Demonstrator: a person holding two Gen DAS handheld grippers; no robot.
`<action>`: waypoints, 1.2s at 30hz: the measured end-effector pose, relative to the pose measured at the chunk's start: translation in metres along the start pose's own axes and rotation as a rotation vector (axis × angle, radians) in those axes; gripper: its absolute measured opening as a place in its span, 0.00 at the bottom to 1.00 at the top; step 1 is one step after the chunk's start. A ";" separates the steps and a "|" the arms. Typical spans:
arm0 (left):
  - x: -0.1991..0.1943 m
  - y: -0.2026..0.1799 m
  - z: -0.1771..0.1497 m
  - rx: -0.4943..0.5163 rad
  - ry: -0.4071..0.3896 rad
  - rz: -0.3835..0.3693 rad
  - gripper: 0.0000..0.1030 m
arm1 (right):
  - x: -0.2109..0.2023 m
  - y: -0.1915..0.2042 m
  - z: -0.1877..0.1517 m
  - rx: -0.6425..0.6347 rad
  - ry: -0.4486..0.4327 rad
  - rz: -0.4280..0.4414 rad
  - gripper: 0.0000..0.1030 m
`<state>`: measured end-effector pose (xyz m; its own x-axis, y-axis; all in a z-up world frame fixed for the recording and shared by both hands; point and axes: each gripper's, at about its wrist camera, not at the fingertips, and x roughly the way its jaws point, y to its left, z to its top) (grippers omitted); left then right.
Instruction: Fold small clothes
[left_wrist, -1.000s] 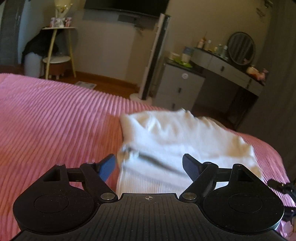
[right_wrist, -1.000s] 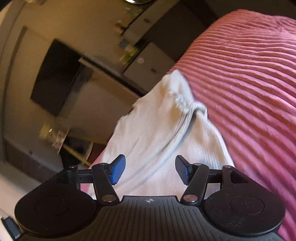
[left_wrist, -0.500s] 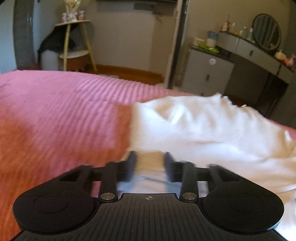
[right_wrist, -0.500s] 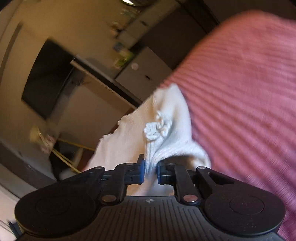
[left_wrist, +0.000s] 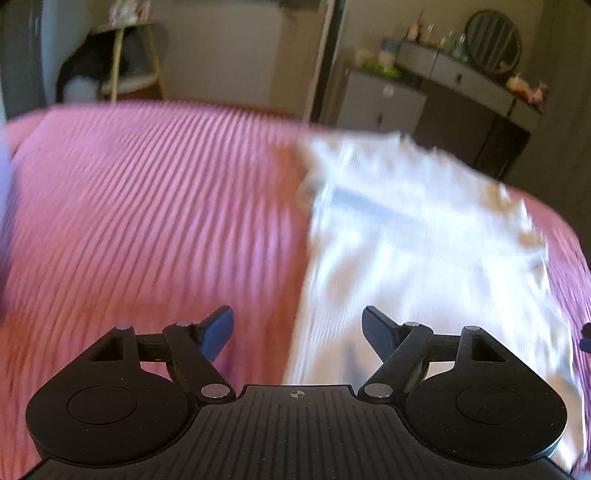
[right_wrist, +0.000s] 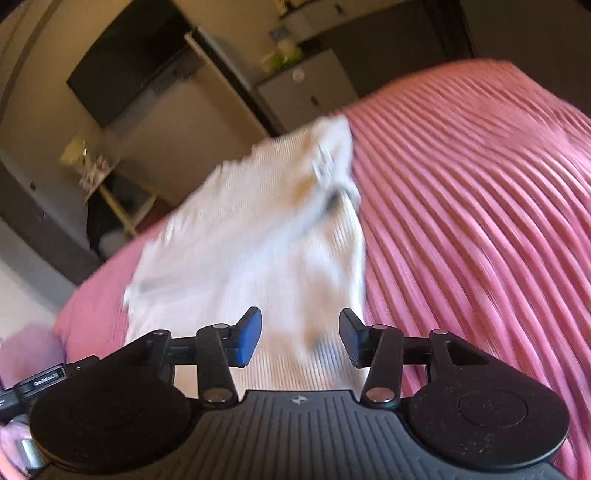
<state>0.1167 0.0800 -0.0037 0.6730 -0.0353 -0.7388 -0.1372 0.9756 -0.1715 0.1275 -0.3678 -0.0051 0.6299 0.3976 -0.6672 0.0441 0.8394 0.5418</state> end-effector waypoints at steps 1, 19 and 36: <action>-0.004 0.005 -0.011 -0.017 0.021 -0.006 0.79 | -0.006 -0.004 -0.008 0.003 0.022 0.001 0.45; -0.021 0.016 -0.071 -0.117 0.215 -0.082 0.52 | -0.040 -0.039 -0.067 0.076 0.196 0.060 0.27; -0.023 0.027 -0.065 -0.168 0.282 -0.162 0.11 | -0.041 -0.045 -0.065 0.106 0.238 0.116 0.09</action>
<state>0.0499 0.0930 -0.0337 0.4724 -0.2676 -0.8398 -0.1786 0.9040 -0.3885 0.0489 -0.3977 -0.0357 0.4362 0.5749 -0.6923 0.0709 0.7450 0.6633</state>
